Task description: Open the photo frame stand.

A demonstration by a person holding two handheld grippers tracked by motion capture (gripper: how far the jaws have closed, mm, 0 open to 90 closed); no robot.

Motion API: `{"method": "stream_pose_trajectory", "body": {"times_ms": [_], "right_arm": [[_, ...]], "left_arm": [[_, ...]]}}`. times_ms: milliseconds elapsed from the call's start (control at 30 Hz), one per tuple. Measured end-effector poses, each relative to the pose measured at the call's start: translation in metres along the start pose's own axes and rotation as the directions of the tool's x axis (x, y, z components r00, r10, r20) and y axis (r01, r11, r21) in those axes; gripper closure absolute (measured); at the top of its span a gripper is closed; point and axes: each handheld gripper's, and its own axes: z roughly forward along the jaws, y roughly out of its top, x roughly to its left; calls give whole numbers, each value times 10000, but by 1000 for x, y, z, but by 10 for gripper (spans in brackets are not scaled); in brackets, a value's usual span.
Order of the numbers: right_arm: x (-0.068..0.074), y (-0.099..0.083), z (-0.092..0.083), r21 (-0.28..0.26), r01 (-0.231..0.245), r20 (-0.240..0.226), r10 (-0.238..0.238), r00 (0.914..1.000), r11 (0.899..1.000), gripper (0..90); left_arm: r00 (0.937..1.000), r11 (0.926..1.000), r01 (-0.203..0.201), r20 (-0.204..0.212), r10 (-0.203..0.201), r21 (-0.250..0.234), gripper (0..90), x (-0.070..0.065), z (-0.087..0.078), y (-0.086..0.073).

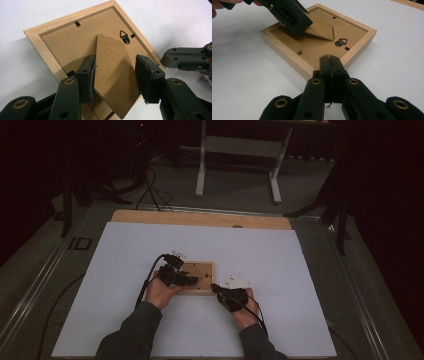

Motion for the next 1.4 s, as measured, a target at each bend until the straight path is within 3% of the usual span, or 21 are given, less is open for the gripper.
{"method": "stream_pose_trajectory", "body": {"times_ms": [167, 300, 667, 933, 1067, 1300, 1400], "right_arm": [[-1, 0, 0, 15, 24, -36, -24, 10000, 10000, 886], [-3, 1, -1, 94, -21, 9, 21, 10000, 10000, 788], [-11, 4, -7, 123, -447, -217, 450, 9988, 9989, 609], [-20, 15, -20, -29, -559, -255, 559, 9981, 9984, 574], [-26, 23, -24, -96, -619, -189, 617, 9979, 9980, 567], [-32, 37, -14, 106, -599, -199, 601, 9980, 9981, 558], [-35, 43, -8, 184, -661, -226, 666, 9975, 9976, 552]], "left_arm": [[9989, 9995, -303, -349, 300, -74, 532, -4, 0, -1], [9959, 9978, -644, -651, 631, -177, 531, -9, 0, -2], [9811, 9840, -1563, -1282, 1448, -852, 530, -21, -3, -13], [9634, 9640, -2197, -1890, 1901, -1501, 530, -31, -5, -27], [9529, 9547, -2535, -2103, 2186, -1559, 530, -35, -6, -32], [9228, 9262, -3367, -2553, 2887, -1697, 530, -42, -9, -39], [9144, 9172, -3556, -2701, 3016, -1796, 529, -44, -9, -42]]}}
